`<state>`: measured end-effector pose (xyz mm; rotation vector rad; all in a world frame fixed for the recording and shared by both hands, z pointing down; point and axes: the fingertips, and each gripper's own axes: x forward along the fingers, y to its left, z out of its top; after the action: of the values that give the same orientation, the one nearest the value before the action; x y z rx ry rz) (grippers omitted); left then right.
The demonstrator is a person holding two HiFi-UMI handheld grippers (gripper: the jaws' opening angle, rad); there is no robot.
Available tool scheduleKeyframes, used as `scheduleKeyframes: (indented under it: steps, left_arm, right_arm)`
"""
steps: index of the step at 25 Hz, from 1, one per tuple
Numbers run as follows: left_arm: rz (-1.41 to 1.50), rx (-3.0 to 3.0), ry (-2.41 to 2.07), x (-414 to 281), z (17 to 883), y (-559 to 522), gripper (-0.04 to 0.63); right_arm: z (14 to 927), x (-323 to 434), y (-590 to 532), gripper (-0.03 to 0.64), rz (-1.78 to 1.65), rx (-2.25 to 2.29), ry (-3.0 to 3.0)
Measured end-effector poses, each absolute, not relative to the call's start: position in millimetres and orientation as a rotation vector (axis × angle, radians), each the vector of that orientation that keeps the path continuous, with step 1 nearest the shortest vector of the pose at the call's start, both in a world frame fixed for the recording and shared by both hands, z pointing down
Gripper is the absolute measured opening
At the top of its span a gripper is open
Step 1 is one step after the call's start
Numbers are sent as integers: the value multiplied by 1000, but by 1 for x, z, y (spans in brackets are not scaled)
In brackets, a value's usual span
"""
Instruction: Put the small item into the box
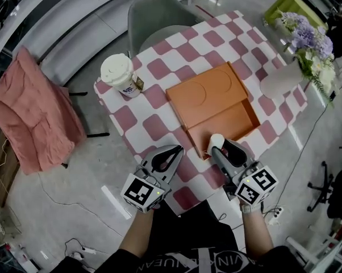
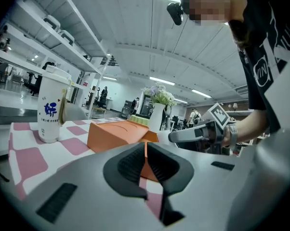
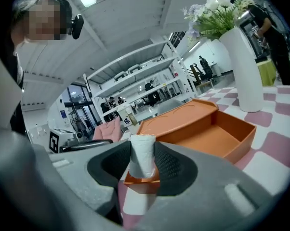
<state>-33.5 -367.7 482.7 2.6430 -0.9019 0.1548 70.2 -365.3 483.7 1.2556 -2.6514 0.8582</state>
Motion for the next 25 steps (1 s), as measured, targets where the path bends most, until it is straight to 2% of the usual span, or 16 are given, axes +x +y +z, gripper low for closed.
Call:
scheduleKeyframes:
  steps: [25]
  left_arm:
    - [248, 2687, -728, -23, 510, -387, 20]
  right_arm:
    - [539, 38, -382, 160, 583, 940, -2084]
